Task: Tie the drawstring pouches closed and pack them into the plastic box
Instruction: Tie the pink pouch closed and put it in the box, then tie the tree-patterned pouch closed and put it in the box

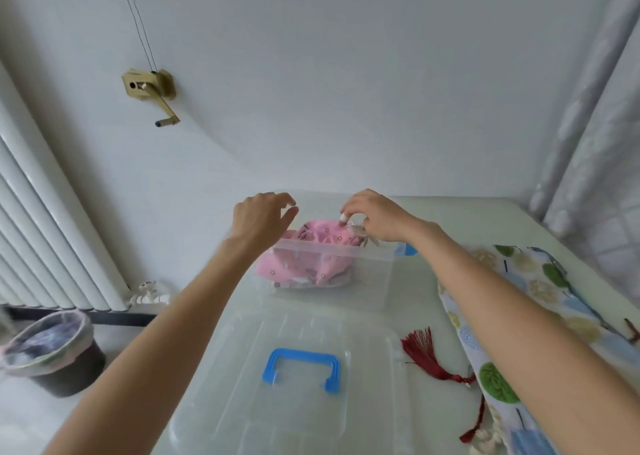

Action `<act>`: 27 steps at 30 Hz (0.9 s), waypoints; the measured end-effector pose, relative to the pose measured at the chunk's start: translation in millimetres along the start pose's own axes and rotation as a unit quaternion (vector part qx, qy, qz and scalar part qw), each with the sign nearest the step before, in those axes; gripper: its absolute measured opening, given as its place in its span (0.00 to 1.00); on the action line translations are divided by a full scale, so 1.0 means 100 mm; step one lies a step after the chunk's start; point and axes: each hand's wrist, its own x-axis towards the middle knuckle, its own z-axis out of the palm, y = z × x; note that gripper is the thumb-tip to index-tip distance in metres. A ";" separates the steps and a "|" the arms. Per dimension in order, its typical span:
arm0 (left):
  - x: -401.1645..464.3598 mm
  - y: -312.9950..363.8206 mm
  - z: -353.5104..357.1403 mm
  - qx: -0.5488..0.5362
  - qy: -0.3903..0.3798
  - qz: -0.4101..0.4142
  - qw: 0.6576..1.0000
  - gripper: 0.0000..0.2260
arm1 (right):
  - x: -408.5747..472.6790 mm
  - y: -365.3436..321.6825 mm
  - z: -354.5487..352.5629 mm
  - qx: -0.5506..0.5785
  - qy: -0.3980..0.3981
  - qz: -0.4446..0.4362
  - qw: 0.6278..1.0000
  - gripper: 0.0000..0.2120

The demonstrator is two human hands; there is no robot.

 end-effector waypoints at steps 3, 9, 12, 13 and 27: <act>-0.26 0.28 -0.05 -0.137 0.002 0.022 0.990 0.08 | -0.41 -0.06 -0.07 0.016 0.072 0.003 0.997 0.23; -0.98 1.17 -0.09 -0.401 -0.002 0.071 0.913 0.08 | -1.60 -0.17 -0.16 0.051 0.217 0.044 0.974 0.11; -1.40 1.70 0.03 -0.458 -0.046 0.080 0.884 0.06 | -2.36 -0.09 -0.10 0.030 0.213 0.098 0.972 0.10; -1.51 1.86 0.09 -0.459 -0.068 0.084 0.882 0.05 | -2.58 -0.05 -0.06 0.020 0.202 0.119 0.972 0.10; -2.38 2.44 0.60 -0.266 -0.201 0.101 0.937 0.18 | -4.18 0.72 0.41 -0.078 0.184 0.301 0.932 0.27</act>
